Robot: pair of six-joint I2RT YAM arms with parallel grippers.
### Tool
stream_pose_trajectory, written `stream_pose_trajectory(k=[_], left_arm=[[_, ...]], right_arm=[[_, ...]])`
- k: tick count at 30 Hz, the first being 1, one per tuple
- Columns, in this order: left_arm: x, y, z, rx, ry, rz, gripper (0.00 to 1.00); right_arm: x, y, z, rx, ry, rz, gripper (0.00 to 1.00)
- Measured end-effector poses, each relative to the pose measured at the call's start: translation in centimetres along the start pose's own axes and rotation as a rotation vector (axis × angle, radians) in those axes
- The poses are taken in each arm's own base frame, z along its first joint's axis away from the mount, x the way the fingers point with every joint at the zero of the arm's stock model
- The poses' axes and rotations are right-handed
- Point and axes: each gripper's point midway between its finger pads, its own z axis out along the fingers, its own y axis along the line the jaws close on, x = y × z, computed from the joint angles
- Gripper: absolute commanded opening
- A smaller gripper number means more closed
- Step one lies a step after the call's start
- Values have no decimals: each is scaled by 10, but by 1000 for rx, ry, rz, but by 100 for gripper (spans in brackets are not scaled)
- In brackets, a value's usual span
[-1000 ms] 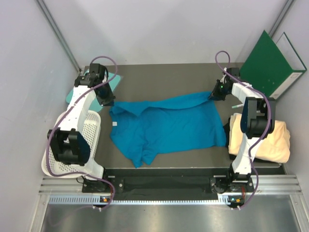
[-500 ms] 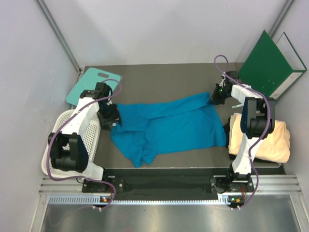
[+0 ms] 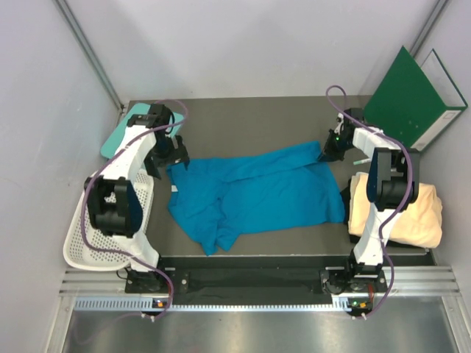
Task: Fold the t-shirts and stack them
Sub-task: Fold the flattened tshirt in 1/3 of the way
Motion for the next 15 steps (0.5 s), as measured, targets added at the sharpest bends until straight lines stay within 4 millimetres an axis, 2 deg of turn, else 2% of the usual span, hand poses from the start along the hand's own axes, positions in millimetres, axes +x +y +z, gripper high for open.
stream_pose_trajectory(k=[4, 7, 9, 10, 12, 13, 15], left_arm=[[-23, -11, 26, -20, 14, 11, 99], [-32, -14, 42, -37, 29, 25, 99], [-39, -15, 50, -52, 31, 31, 99], [-43, -16, 53, -57, 28, 34, 99], [-50, -19, 58, -57, 20, 39, 99], [-53, -21, 61, -56, 17, 44, 99], [-59, -23, 65, -53, 10, 53, 99]], right_arm=[[6, -4, -1, 18, 23, 2, 0], [10, -7, -1, 34, 36, 3, 1], [13, -12, 0, 53, 51, 6, 23], [15, -13, 0, 62, 57, 9, 43], [20, -19, 1, 88, 74, 14, 56], [20, -19, 1, 85, 79, 18, 67], [17, -16, -1, 87, 74, 19, 75]])
